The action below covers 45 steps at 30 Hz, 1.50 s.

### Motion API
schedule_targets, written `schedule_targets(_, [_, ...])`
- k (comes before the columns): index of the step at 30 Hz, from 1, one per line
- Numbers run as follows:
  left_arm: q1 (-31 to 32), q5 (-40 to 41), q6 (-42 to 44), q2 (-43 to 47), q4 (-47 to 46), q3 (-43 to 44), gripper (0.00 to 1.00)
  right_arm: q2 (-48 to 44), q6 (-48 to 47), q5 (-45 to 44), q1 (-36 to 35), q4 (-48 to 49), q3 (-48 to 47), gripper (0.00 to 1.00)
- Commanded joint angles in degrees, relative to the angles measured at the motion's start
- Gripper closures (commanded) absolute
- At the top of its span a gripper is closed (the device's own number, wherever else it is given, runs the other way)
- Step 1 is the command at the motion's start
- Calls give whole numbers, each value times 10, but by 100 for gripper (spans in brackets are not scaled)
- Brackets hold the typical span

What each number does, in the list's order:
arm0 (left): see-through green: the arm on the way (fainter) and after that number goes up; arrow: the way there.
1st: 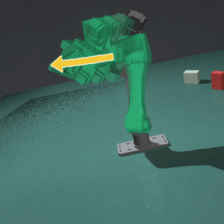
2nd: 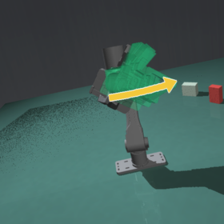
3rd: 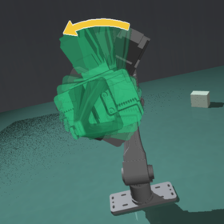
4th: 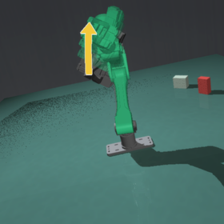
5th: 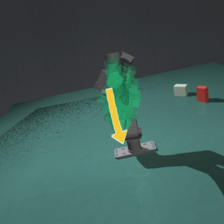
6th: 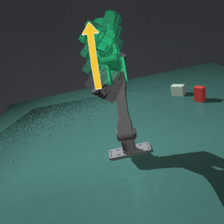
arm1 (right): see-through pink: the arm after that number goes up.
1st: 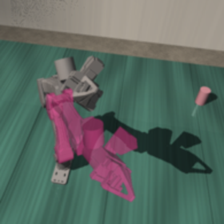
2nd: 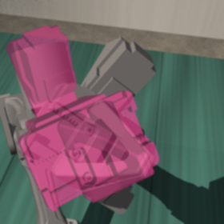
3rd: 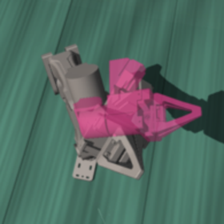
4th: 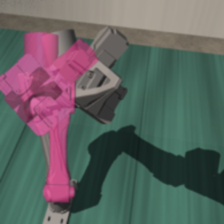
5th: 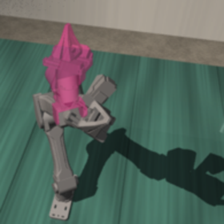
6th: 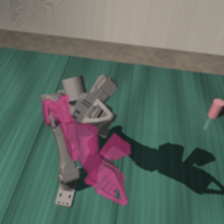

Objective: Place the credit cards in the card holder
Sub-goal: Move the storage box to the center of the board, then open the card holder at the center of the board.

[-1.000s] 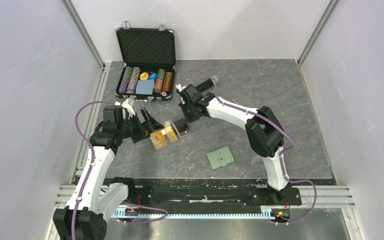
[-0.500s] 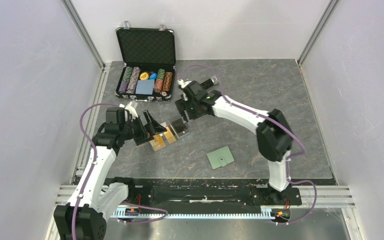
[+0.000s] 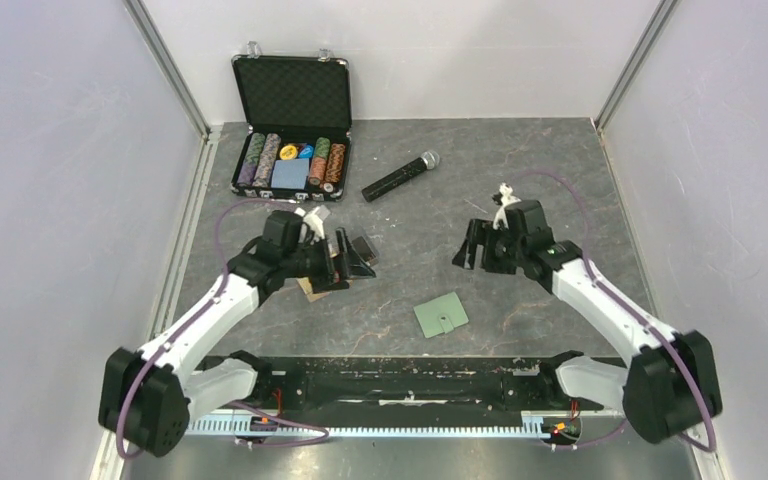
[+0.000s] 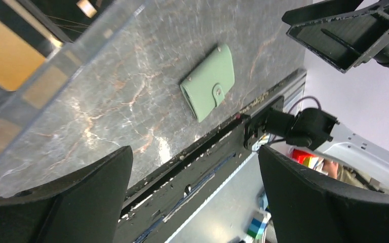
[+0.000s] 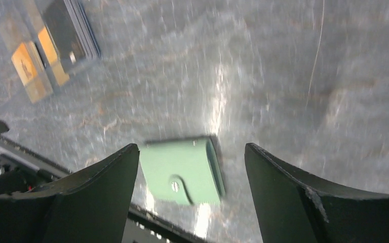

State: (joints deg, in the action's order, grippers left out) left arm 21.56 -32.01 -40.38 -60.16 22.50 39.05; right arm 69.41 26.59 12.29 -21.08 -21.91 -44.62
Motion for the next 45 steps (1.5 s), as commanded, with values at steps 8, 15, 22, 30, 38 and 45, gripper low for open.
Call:
schedule_targets(8, [177,47,-42,-174,-97,99,0,-203,91,106,26,-34,196,24])
schedule_targets(15, [269,68,1,-341,-76,216,8,-271,192,165,25,45,311,33])
schedule_targets(22, [287,108,45,-441,-28,293,14,-256,217,182,25,93,340,41])
schedule_targets(30, [288,106,64,-477,-15,284,16,-178,217,186,25,181,338,45])
schedule_targets(38, [287,66,23,-446,-77,201,28,-95,217,214,26,275,291,48])
schedule_targets(45, [287,49,-39,-414,-157,131,38,-81,181,231,25,267,257,44])
